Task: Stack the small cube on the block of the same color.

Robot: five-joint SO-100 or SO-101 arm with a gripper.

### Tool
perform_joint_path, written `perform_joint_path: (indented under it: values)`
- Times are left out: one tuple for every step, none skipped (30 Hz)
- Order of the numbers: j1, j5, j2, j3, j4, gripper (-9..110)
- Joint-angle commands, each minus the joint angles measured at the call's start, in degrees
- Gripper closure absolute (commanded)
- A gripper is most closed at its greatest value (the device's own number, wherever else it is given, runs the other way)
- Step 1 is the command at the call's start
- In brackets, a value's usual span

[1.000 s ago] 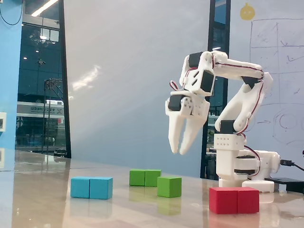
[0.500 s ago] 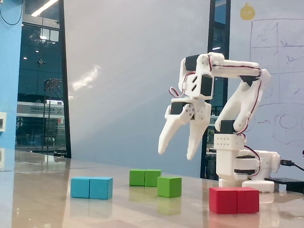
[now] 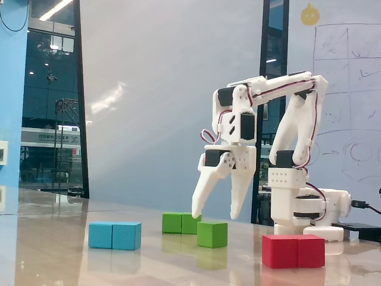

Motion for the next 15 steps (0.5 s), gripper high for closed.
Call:
perform_joint_path:
  values:
    - [0.70, -0.44, -1.23, -5.71, -1.85, 67]
    - [0.70, -0.44, -1.85, -5.71, -2.20, 67]
    - [0.70, -0.44, -2.46, -5.71, -2.64, 67]
    - [0.70, -0.44, -2.99, -5.71, -2.99, 67]
    - [0.70, -0.44, -3.43, -5.71, -3.43, 67]
    - [0.70, -0.44, -3.87, -5.71, -3.87, 67]
    - [0.70, -0.44, -4.39, -5.71, -4.39, 67]
    - [0.70, -0.44, -5.01, -5.71, -4.83, 67]
    - [0.70, -0.44, -5.63, -5.71, -5.36, 67]
    - [0.70, -0.44, -6.33, -5.71, -5.89, 67]
    - [0.70, -0.44, -6.94, -5.71, -6.33, 67]
    - [0.79, -0.44, -7.47, -5.71, -6.77, 67]
    - [0.79, -0.44, -7.82, -5.71, -7.03, 67]
    - [0.79, -0.44, -8.09, -5.71, -7.21, 67]
    - [0.79, -0.44, -8.35, -5.71, -7.29, 67]
